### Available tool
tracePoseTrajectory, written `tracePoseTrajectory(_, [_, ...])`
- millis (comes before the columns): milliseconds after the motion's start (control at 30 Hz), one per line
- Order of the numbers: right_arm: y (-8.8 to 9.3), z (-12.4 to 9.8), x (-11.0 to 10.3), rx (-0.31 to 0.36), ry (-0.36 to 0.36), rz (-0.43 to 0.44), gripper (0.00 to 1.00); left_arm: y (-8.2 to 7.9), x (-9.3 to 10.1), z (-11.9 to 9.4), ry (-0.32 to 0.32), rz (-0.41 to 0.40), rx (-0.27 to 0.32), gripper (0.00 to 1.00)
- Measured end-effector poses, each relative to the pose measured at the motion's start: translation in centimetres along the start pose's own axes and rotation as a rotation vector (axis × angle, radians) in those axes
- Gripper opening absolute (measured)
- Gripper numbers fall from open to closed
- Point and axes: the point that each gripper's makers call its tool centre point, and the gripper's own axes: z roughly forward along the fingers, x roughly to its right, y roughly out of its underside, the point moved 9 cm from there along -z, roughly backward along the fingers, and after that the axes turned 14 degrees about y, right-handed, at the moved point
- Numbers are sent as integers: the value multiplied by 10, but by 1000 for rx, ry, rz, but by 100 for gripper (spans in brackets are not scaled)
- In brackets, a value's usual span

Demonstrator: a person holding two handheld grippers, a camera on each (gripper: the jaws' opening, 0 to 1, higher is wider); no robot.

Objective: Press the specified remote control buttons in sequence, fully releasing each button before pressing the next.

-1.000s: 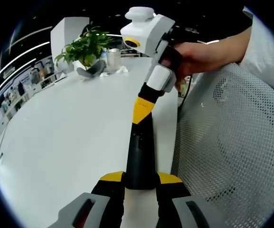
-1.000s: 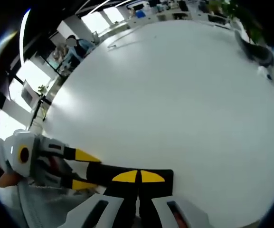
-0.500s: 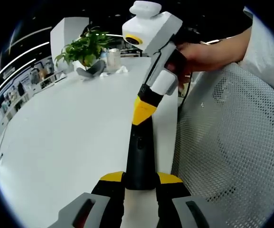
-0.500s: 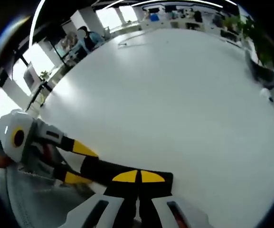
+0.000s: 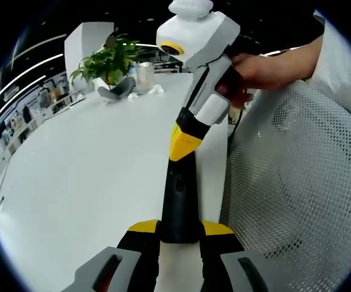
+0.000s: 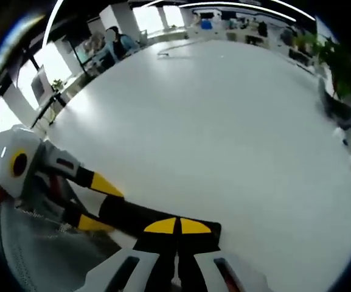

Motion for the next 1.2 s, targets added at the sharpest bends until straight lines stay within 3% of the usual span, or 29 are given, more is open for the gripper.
tracePoseTrajectory(133, [-1,0,1,-14,-4,26,0,0,0,0,-1,0,0,24])
tracePoseTrajectory(333, [2,-2,-5,17,38,-48,0,0,0,0,-2,0,0,24])
tracePoseTrajectory(767, [-1,-2,-4,16,30,-82,0,0,1,0,-1,1,1,24])
tracePoseTrajectory(900, [-2,-4,1,25,30,-44,0,0,1,0,-1,1,2,24])
tracePoseTrajectory(1000, [-3,-8,2,13,-4,40,0,0,1,0,-1,1,3,24])
tracePoseTrajectory(1100, [-1,-11,1,-59,-74,155,0,0,1,0,-1,1,3,24])
tracePoseTrajectory(1167, [1,-9,2,-112,-105,189,0,0,1,0,-1,1,3,24])
tracePoseTrajectory(1200, [0,-8,2,-106,-102,184,0,0,1,0,0,1,3,24])
